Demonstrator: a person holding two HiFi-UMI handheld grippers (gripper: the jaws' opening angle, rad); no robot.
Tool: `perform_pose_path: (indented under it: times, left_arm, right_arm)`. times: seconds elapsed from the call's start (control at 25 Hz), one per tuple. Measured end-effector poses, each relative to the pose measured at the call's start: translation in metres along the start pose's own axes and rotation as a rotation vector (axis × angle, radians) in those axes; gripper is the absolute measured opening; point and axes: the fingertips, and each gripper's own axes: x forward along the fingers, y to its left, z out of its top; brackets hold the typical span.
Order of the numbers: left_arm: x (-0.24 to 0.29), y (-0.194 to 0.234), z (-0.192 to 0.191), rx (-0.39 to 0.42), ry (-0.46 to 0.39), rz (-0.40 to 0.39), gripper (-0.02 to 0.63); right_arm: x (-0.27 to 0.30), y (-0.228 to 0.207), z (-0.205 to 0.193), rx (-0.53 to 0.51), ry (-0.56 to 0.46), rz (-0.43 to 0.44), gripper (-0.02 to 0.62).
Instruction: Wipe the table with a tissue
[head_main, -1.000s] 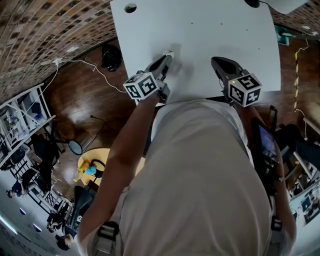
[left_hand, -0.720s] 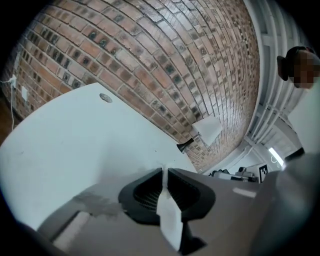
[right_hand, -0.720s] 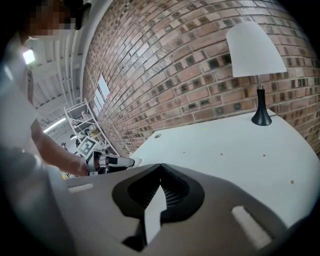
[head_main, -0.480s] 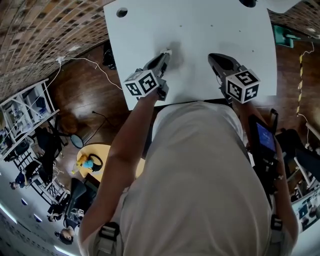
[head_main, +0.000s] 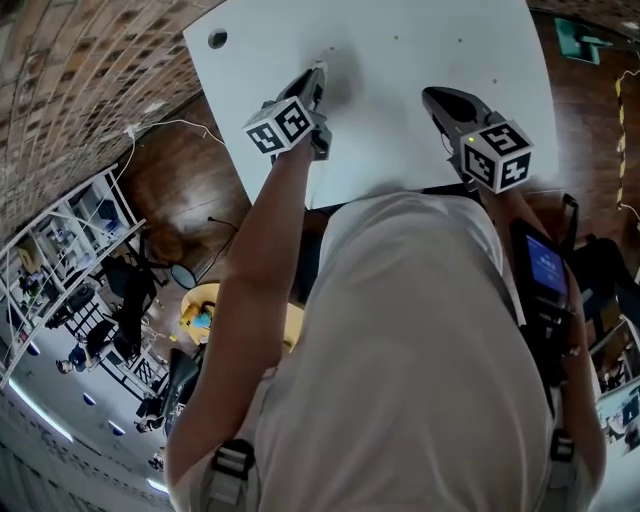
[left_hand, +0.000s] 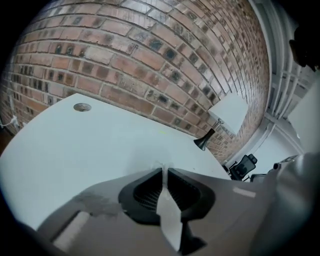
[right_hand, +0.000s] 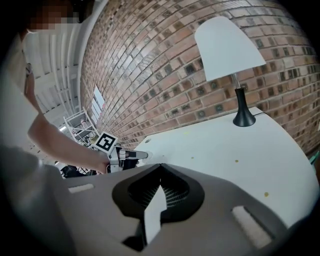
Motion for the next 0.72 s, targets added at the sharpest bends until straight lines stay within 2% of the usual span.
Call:
perform_pose_path:
  times: [0.24,0.4,0.52,0.72]
  left_arm:
    - [0.034,0.002,0.019,0.155,0.023,0.156,0.041]
    - [0.055,-0.007,0.035,0.25,0.03,0.203,0.041]
    - [0.06,0.0,0.034,0.29,0.062,0.254,0.04]
    - [0.059,0.003,0.027,0.366,0.066,0.31,0.037]
  right_arm:
    - [-0.028,-0.032,-0.004,0.068,-0.022,-0.044,0.008]
    - [-0.046,-0.056,-0.005,0.111,-0.039,-0.08,0.008]
    - [-0.05,-0.064,-0.007,0.131,-0.044,-0.102,0.008]
    - [-0.057,-0.073,-0.006,0.15,-0.066,-0.128,0.008]
